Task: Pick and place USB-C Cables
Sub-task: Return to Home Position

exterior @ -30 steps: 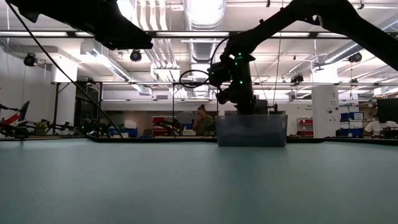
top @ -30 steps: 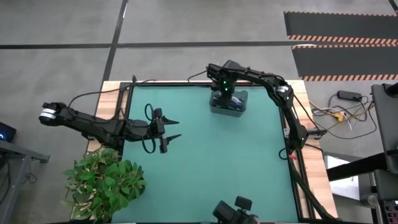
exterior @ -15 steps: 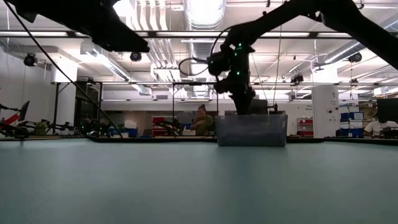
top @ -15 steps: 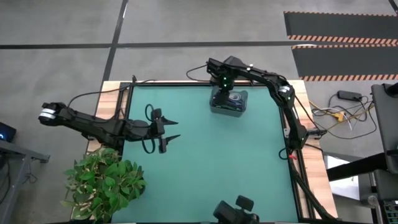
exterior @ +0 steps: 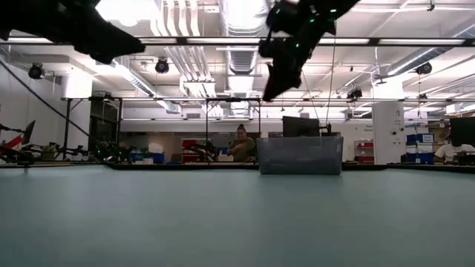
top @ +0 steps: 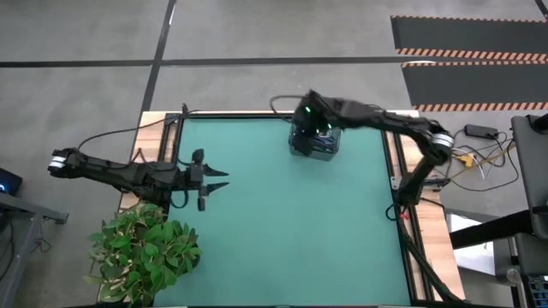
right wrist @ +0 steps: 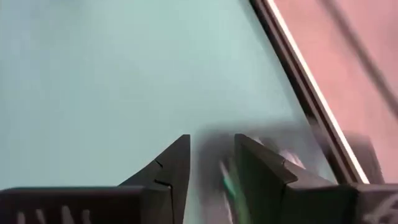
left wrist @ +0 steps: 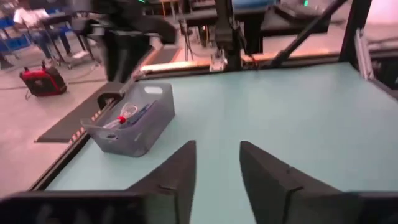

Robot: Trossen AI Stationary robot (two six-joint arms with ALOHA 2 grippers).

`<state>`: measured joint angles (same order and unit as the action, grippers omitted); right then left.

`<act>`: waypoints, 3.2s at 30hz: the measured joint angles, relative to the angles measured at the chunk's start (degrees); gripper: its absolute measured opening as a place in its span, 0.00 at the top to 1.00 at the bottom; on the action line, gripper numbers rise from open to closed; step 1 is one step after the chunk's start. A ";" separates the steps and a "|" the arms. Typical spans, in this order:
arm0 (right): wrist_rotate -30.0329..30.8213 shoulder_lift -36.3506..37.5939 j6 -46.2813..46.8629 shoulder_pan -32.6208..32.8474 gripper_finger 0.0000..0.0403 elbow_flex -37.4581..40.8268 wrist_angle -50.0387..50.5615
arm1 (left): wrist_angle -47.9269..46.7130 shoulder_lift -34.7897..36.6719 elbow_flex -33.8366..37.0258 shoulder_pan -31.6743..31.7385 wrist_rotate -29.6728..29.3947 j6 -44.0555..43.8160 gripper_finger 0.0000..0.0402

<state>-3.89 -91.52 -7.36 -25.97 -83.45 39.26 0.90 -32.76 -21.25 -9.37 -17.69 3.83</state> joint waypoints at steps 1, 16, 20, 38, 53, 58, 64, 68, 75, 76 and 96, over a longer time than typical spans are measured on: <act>-0.78 2.35 0.04 1.20 0.72 4.05 -6.27 | -0.04 1.56 0.60 0.00 -0.01 0.04 0.76; -8.54 24.45 -8.70 9.76 0.86 50.63 -66.84 | -3.73 18.47 11.36 0.02 3.96 0.00 1.00; -10.15 30.71 -8.70 9.74 0.92 57.24 -68.98 | -3.29 22.65 14.07 0.02 3.96 1.18 1.00; -10.11 56.77 -6.73 9.72 0.98 79.75 -83.83 | -3.28 31.29 18.14 0.02 3.98 4.65 1.00; -11.20 62.26 -6.76 9.72 0.98 82.74 -84.12 | 3.19 30.89 20.78 0.02 4.24 -4.96 1.00; -11.36 64.32 -6.10 9.72 0.98 82.77 -84.57 | 3.86 30.52 20.80 0.02 4.46 -4.98 1.00; -11.21 68.24 -5.66 9.43 0.98 82.79 -82.83 | 2.57 30.17 20.85 0.02 4.46 -5.04 1.00; -11.57 71.83 -4.63 9.46 0.98 82.79 -79.64 | 2.78 30.15 20.89 0.02 4.46 -4.81 1.00; -11.32 77.08 -5.64 9.43 0.98 82.81 -75.61 | 2.66 29.59 20.91 0.02 4.46 -4.78 1.00; -11.22 77.67 -5.66 9.43 0.98 82.82 -75.14 | 2.65 29.46 20.93 0.02 4.46 -4.76 1.00; -11.20 90.33 -9.05 9.46 0.98 82.85 -68.31 | 2.75 22.95 21.00 0.02 4.46 -4.83 1.00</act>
<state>-15.09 -1.19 -16.40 -16.51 -0.60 -29.05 3.65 -9.81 -0.25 -9.34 -13.23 -0.99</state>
